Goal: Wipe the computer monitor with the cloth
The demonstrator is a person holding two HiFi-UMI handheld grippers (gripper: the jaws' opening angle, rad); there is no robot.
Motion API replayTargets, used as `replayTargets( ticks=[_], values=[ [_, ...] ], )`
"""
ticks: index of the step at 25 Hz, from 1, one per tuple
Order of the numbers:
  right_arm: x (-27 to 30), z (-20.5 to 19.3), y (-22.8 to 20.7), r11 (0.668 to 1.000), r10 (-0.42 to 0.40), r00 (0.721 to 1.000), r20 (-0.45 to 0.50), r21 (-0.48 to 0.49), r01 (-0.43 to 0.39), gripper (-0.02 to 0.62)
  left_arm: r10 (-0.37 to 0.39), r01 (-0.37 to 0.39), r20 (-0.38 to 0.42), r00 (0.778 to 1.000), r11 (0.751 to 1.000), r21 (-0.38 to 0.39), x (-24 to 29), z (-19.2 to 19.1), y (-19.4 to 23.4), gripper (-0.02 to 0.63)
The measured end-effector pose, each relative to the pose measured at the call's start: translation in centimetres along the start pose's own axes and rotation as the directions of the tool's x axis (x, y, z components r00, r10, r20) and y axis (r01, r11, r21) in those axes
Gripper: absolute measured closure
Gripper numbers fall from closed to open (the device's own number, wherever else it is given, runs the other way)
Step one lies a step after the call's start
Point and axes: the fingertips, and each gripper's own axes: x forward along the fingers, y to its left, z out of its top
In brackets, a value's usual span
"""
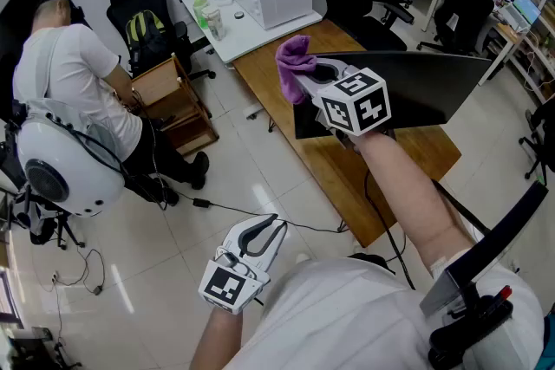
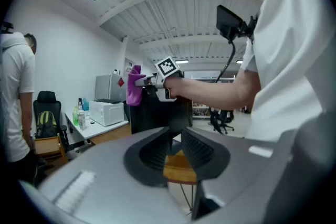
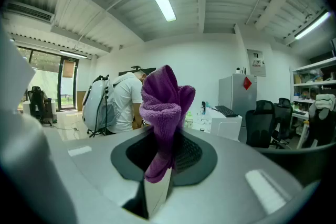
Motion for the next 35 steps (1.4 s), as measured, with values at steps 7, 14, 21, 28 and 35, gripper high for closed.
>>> replayTargets(
  ticks=[7,14,21,28,35],
  values=[
    [-1.5,0.0,-3.0,1.000,-0.025,1.000,0.006,0.007,0.025,0.529,-0.023,0.022,0.007,1.000,1.000,0.008,2.2,0.5,-0.2,0.515],
    [-4.1,0.1,-6.1,0.998,-0.056,0.998,0.010,0.014,0.056,0.529,-0.061,0.061,-0.005,0.998,0.998,0.014,4.7,1.4,-1.3,0.514],
    [-7.1,-0.8,-9.6,0.996,-0.092,0.996,0.007,0.022,0.092,0.529,-0.093,0.093,-0.006,0.996,0.996,0.014,7.5,2.0,-3.0,0.515],
    [-10.0,-1.6,-12.5,0.992,-0.123,0.992,0.008,0.025,0.122,0.528,-0.138,0.139,-0.013,0.990,0.990,0.023,10.3,1.9,-5.0,0.514],
    [-12.9,-2.3,-15.6,0.989,-0.146,0.989,0.006,0.026,0.146,0.529,-0.167,0.167,-0.005,0.986,0.985,0.041,12.9,1.9,-6.5,0.515]
  ],
)
